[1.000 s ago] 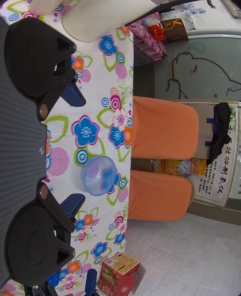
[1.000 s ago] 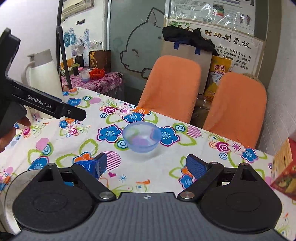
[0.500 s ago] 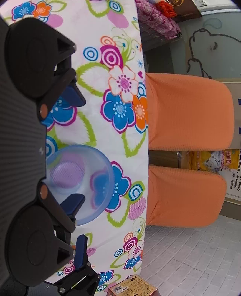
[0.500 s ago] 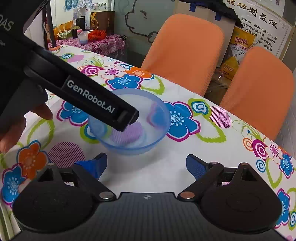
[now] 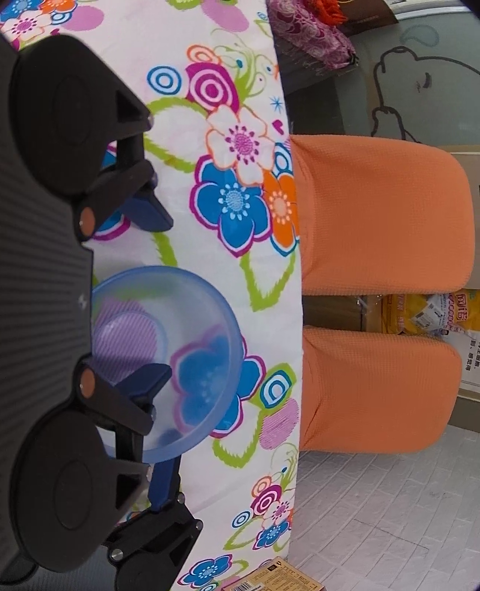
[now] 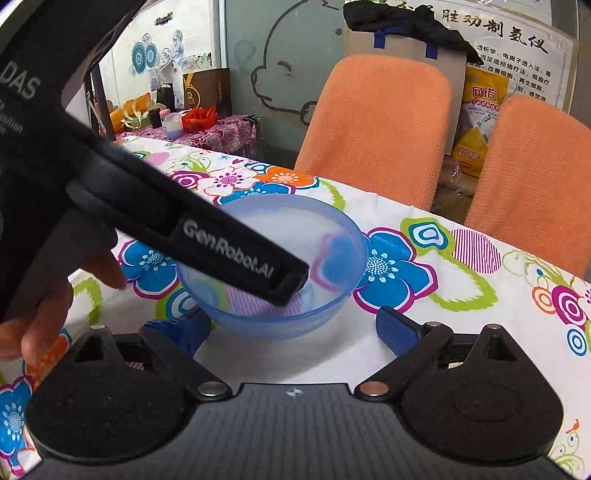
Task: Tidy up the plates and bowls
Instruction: 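Move the left gripper to the translucent blue bowl and grasp its rim, then carry the blue bowl with the left gripper and lower it into the white bowl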
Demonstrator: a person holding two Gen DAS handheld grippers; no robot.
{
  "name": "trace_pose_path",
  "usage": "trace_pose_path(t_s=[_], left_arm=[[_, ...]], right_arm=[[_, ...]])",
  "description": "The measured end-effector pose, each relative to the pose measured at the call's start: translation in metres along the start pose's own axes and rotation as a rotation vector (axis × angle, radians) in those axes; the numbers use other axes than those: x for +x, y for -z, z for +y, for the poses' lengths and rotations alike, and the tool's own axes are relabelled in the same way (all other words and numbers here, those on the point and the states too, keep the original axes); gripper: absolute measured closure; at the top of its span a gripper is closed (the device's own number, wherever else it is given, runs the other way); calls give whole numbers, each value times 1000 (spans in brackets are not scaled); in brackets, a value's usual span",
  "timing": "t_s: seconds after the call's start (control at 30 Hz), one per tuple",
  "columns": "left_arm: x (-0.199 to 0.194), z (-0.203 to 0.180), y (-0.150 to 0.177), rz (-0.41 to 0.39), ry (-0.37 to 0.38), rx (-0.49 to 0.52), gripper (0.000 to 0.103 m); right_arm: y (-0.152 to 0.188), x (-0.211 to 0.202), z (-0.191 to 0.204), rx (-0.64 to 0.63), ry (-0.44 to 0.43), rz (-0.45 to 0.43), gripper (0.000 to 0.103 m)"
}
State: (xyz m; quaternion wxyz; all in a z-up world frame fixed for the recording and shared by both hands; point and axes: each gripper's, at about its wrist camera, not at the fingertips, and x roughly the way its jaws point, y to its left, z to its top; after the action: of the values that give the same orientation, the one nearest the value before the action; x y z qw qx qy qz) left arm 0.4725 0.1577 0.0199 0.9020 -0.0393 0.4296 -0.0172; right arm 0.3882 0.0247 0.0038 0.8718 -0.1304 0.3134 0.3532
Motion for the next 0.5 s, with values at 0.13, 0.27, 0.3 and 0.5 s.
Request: trace_pose_path(t_s=[0.13, 0.27, 0.3, 0.5], left_arm=[[-1, -5, 3, -16, -31, 21, 39], [-14, -13, 5, -35, -31, 36, 54], [-20, -16, 7, -50, -38, 48, 54], [-57, -38, 9, -127, -25, 75, 56]], right_arm=[[-6, 5, 5, -30, -15, -40, 24], [-6, -7, 15, -108, 7, -108, 24], [-7, -12, 15, -118, 7, -120, 24], [-8, -50, 9, -167, 59, -175, 24]])
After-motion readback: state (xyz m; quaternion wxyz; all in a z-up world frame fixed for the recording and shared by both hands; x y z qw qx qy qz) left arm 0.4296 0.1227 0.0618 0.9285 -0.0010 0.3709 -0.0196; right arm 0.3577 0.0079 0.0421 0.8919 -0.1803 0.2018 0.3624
